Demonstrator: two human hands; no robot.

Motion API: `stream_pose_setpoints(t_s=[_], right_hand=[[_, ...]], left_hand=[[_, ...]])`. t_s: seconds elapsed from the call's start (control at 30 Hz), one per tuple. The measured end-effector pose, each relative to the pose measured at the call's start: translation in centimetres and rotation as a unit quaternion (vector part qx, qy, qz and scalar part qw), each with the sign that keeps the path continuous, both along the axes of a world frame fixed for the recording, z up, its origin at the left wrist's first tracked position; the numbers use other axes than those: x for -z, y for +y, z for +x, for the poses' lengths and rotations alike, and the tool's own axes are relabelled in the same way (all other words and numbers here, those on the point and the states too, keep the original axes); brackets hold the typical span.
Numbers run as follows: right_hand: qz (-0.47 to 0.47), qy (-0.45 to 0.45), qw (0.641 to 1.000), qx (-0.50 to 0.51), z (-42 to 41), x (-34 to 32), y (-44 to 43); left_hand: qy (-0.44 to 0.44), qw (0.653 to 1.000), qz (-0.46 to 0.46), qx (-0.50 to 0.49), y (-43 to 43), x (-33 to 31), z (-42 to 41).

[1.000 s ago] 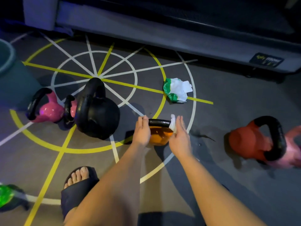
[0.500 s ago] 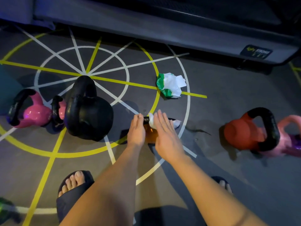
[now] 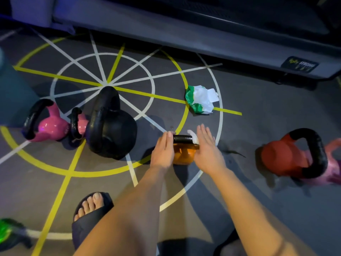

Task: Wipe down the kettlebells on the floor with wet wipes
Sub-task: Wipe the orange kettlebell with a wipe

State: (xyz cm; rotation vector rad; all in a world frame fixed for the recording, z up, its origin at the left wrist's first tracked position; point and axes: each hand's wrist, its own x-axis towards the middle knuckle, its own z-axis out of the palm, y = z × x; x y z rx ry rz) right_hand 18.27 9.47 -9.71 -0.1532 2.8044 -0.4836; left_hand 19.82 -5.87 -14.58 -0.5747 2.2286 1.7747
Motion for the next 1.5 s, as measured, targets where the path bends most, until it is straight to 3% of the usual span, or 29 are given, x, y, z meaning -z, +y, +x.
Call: stream_pose_setpoints(t_s=[0.13,0.27,0.33,0.43,0.57,0.67,0.8,0.97,1.07,1.17,1.33,1.43,1.5], right_hand=[[0.019,0.02,0.991,-0.132,1.1,0.1,-1.5],[0.023,-0.013,0.994,-0.104,-0.8,-0.3,0.2],[0.051,-0.024,0.988,-0.146,-1.0,-0.7,0.3],[-0.008,-0.065,0.98,-0.188,-0.8,-1.5,0.3],[-0.111,-0.06,0.988,-0.092,-2.7,-4.0,2.8],[-0.012,-0.043,0.988,-0.147,-4.7,-5.5,5.6],[0.097,-0.093,0.963,-0.234,-4.5,-6.8,7.4],[0.173,-0.068,0.955,-0.229,-5.6,-5.7,6.0],[0.12,-0.054,0.976,-0.175,-6.6,-4.2,5.4],[0.051,-0.029,0.99,-0.127,-6.9,-3.1,3.9],[0.065,0.018,0.977,-0.2,-8.0,-1.8,0.6],[0.061,0.056,0.96,-0.268,-8.6,-0.3,1.3],[0.022,0.074,0.953,-0.292,-9.3,0.1,3.0]], left_hand=[[-0.028,1.0,-0.01,0.004,0.1,-0.1,-0.1],[-0.022,1.0,0.006,0.0,0.0,-0.6,0.3],[-0.015,1.0,0.001,0.005,0.0,-0.6,0.3],[-0.008,1.0,-0.014,0.007,0.2,-0.2,0.0],[-0.016,0.999,-0.006,-0.034,1.3,-0.3,-0.8],[-0.025,0.999,-0.023,-0.032,1.5,-0.4,-1.2],[-0.023,0.996,-0.082,0.012,1.8,-0.9,-3.0],[0.009,0.973,-0.158,0.169,2.4,-2.3,-8.0],[-0.007,0.959,-0.147,0.243,2.8,-3.4,-10.7],[-0.081,0.952,-0.139,0.26,1.6,-4.2,-12.6],[-0.169,0.964,-0.034,0.203,-2.2,-3.7,-11.9],[-0.182,0.956,-0.075,0.218,-3.1,-3.4,-10.5],[-0.144,0.943,-0.171,0.248,-2.3,-4.0,-9.1]])
